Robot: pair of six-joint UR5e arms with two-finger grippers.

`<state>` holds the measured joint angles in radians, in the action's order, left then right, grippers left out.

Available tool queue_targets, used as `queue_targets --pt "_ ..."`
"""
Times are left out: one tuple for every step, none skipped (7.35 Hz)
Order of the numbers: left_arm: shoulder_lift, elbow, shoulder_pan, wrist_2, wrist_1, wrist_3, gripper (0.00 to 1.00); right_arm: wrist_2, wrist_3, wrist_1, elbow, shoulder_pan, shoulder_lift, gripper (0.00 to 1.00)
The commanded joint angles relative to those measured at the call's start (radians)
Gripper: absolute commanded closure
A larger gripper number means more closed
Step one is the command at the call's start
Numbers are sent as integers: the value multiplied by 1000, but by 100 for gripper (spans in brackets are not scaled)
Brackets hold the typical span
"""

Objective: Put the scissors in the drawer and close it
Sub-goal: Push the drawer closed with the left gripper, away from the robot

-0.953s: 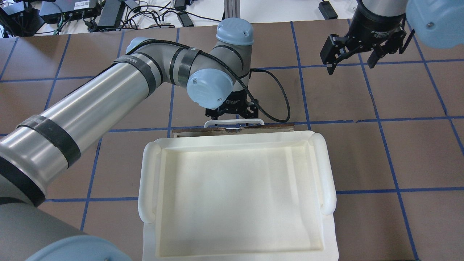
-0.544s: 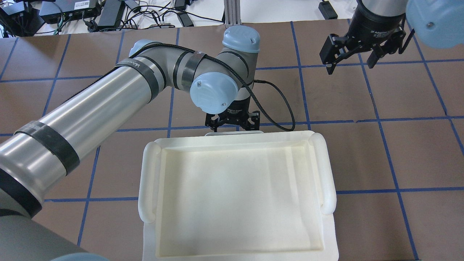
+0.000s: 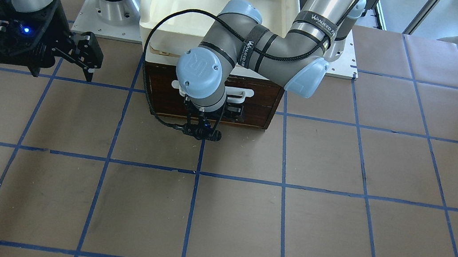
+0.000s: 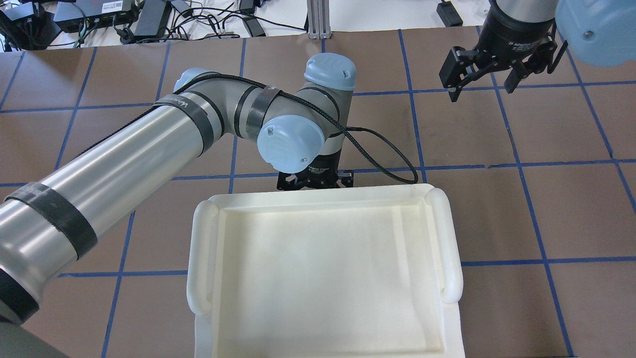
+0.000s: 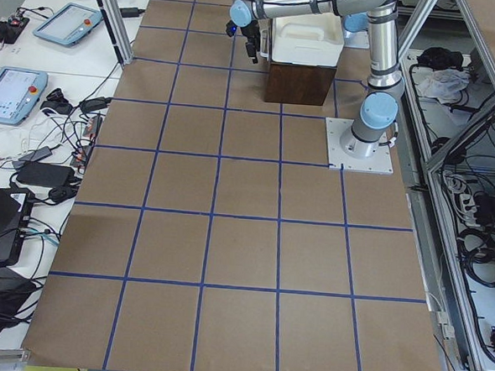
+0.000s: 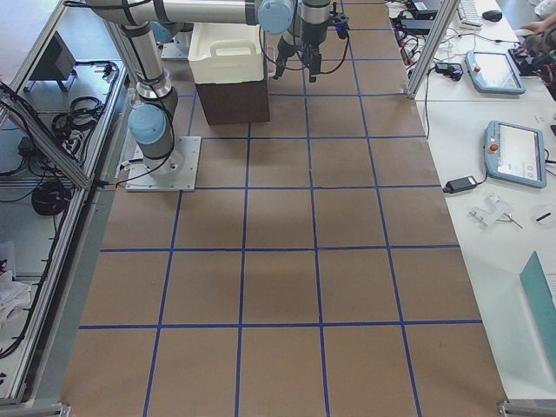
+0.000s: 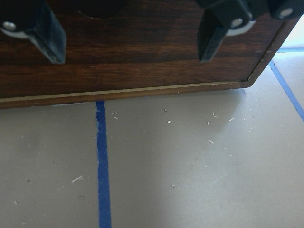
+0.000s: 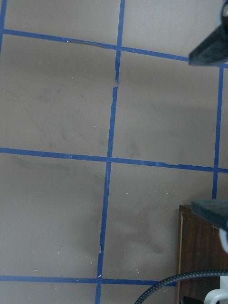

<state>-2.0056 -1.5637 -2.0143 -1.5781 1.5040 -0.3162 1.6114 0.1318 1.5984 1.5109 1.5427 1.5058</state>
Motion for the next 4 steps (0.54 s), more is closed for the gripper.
queue_targets --pt "7 26 12 0 -25 0 0 1 -1 -1 0 -1 4 0" --pt "5 43 14 -2 -89 -3 0 1 0 -1 0 -1 4 0" --pt "-1 48 17 -11 -166 -1 0 1 0 -1 0 -1 4 0" --pt "5 50 26 -73 -253 3 0 1 -1 -1 0 -1 4 0"
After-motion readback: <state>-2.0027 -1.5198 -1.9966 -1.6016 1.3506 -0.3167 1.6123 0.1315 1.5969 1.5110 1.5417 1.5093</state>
